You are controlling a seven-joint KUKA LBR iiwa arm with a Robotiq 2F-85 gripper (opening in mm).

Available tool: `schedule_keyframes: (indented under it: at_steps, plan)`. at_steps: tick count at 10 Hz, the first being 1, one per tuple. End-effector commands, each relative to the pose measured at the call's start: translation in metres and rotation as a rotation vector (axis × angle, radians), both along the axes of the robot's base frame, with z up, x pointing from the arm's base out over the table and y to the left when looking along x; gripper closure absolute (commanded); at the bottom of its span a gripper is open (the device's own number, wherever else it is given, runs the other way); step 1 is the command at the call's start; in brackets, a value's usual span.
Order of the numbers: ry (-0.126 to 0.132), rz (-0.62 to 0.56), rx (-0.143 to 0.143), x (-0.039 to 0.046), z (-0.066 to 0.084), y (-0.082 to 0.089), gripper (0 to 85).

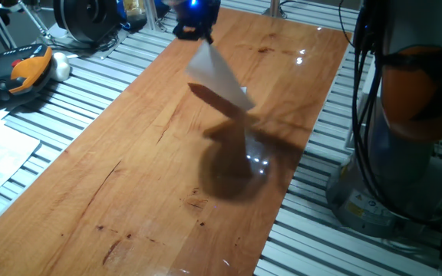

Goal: Flip over and spread out the paper that is laid flat on the table

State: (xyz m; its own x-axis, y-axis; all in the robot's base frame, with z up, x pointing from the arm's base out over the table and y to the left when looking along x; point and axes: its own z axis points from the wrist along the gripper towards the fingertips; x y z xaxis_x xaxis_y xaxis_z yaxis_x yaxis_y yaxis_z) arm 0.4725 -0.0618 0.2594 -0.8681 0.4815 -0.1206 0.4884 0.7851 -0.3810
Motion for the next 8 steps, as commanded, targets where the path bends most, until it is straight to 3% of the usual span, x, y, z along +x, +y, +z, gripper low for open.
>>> schedule_keyframes:
  at_steps: [1,3,5,7,8]
  plan:
    - [-0.003,-0.016,-0.002,0.0025,-0.002,0.015,85.0]
    - [0.002,-0.044,0.02,0.0072,-0.005,0.039,85.0]
    - [-0.027,-0.052,0.022,0.006,-0.021,0.062,85.0]
    - [-0.077,-0.051,0.063,0.0012,-0.049,0.069,85.0]
    - [-0.086,-0.053,0.077,0.0008,-0.056,0.069,85.0]
